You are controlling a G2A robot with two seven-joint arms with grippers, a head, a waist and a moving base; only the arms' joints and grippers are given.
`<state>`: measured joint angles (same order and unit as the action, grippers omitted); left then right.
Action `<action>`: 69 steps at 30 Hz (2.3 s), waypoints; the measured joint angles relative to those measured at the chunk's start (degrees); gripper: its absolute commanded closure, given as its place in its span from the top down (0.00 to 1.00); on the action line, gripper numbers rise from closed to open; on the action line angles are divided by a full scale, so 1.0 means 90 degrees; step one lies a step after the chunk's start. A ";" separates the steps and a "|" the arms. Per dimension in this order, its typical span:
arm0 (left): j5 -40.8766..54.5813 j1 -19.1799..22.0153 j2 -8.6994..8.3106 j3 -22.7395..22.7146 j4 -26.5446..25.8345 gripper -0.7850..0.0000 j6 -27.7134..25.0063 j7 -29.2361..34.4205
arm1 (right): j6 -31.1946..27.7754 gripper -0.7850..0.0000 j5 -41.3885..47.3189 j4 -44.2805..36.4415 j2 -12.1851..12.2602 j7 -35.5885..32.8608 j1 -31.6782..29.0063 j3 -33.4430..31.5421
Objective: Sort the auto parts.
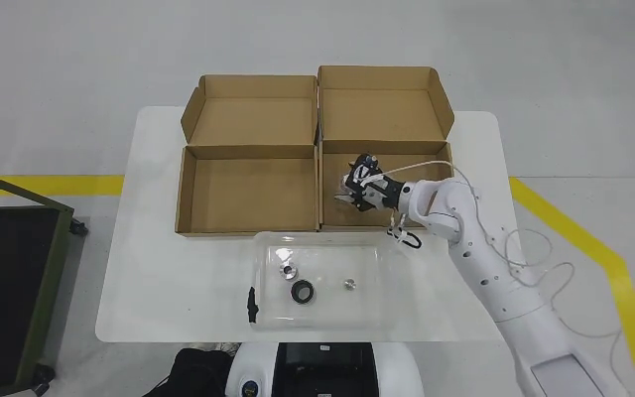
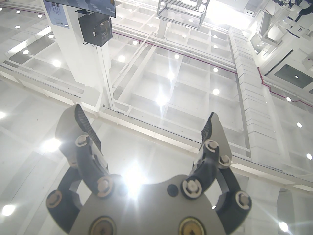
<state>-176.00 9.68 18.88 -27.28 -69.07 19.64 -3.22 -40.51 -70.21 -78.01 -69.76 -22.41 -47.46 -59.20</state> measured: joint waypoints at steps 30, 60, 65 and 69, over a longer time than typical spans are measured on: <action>0.0000 0.0000 0.0000 0.0000 0.0000 1.00 0.0000 0.0000 | -0.1150 1.00 -0.0440 -0.4732 0.0674 -0.2514 -0.3197 -0.0757; 0.0000 0.0000 0.0000 0.0000 0.0000 1.00 0.0000 0.0000 | -0.0849 0.45 -0.0481 -0.3870 0.0752 -0.3546 -0.2780 0.0100; 0.0000 0.0000 0.0000 0.0000 0.0000 1.00 0.0000 0.0000 | -0.0825 0.40 -0.0397 -0.3757 0.0753 -0.3549 -0.2693 0.0218; 0.0000 0.0000 0.0000 0.0000 0.0000 1.00 0.0000 0.0000 | -0.0836 0.06 -0.0336 -0.3656 0.0754 -0.3521 -0.2601 0.0313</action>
<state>-176.00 9.68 18.88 -27.28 -69.07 19.64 -3.22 -48.04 -73.23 -110.91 -62.97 -54.09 -70.88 -56.39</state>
